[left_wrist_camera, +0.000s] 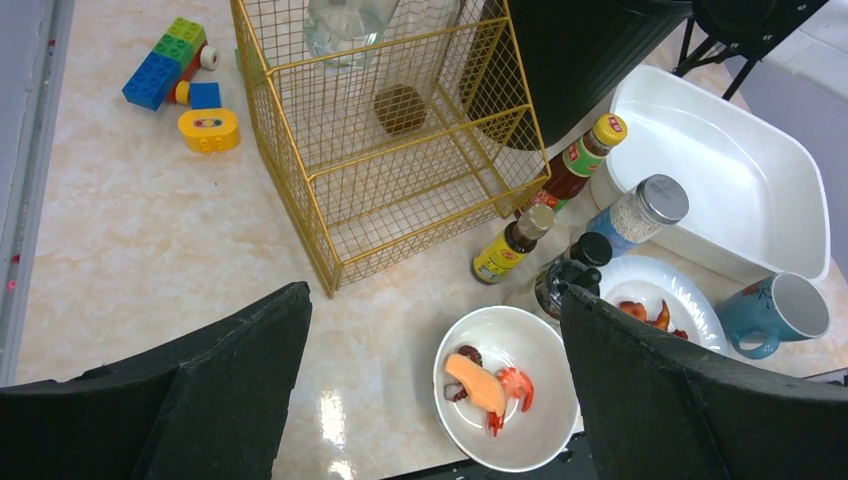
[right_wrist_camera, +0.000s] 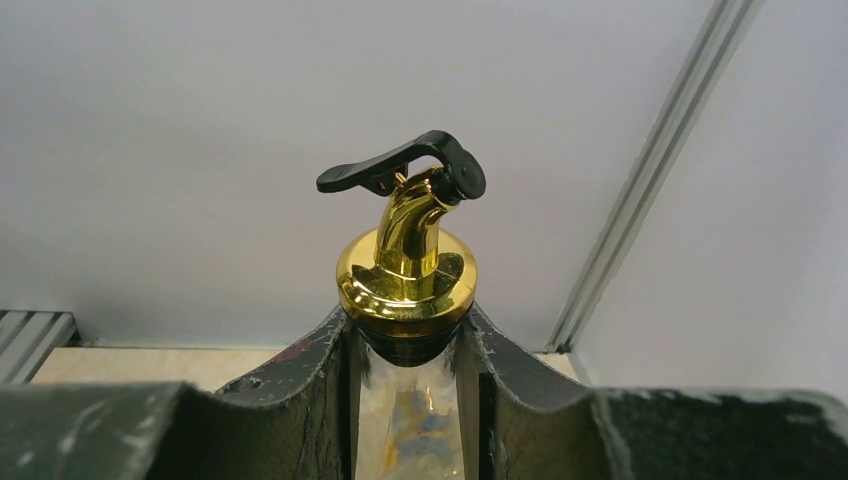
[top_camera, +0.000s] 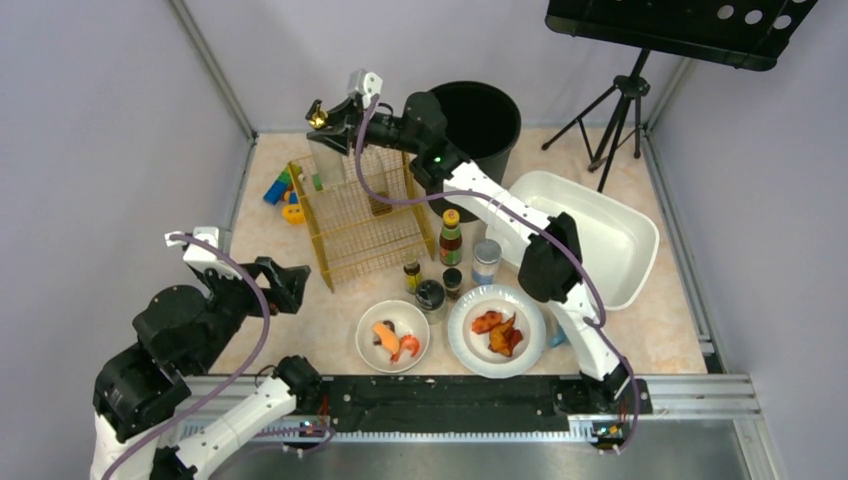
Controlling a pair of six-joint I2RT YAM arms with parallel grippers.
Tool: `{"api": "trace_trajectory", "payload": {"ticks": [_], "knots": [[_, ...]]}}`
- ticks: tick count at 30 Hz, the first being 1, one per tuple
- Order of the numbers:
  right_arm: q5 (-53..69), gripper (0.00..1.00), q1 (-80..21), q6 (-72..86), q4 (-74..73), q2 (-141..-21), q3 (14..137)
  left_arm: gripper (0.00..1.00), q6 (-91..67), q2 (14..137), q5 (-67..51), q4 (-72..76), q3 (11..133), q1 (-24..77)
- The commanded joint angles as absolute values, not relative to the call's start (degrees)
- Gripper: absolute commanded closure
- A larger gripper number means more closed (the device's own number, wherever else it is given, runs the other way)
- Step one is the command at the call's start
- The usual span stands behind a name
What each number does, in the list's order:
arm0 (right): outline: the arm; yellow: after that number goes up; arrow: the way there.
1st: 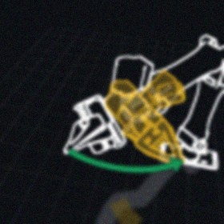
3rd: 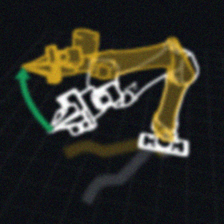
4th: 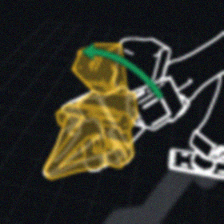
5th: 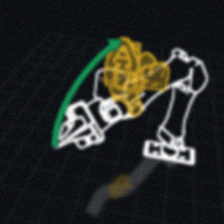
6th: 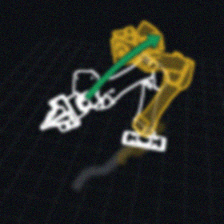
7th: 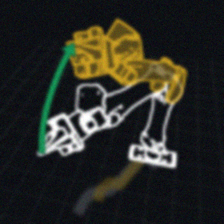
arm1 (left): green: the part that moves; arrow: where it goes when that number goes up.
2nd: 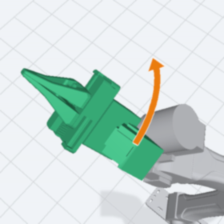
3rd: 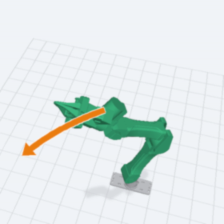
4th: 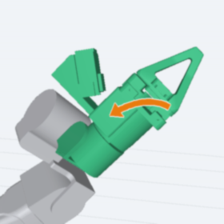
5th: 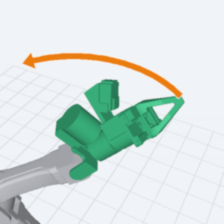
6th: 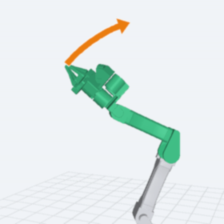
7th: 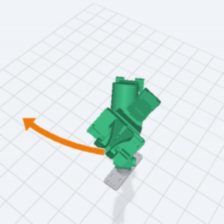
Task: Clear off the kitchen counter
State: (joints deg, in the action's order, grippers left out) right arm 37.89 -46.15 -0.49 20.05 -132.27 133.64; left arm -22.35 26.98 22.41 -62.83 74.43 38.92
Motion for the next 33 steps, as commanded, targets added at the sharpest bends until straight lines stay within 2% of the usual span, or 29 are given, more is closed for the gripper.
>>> {"api": "trace_trajectory", "payload": {"ticks": [1,7,13,33], "knots": [[37.9,1.0,-45.4,-1.4,27.1,-132.5,138.3,0.01,-21.7,26.9,23.5,-59.7,73.5,38.9],[36.7,1.0,-45.5,-1.4,25.6,-135.0,139.3,0.01,-21.7,26.5,23.3,-59.5,72.7,38.8],[34.9,1.0,-45.6,1.7,28.5,-134.9,134.5,0.01,-20.9,26.9,23.5,-59.3,72.9,38.8],[17.0,1.0,-50.0,1.2,27.8,-130.6,123.9,0.01,-20.4,26.7,23.3,-59.6,72.6,38.8]]}}
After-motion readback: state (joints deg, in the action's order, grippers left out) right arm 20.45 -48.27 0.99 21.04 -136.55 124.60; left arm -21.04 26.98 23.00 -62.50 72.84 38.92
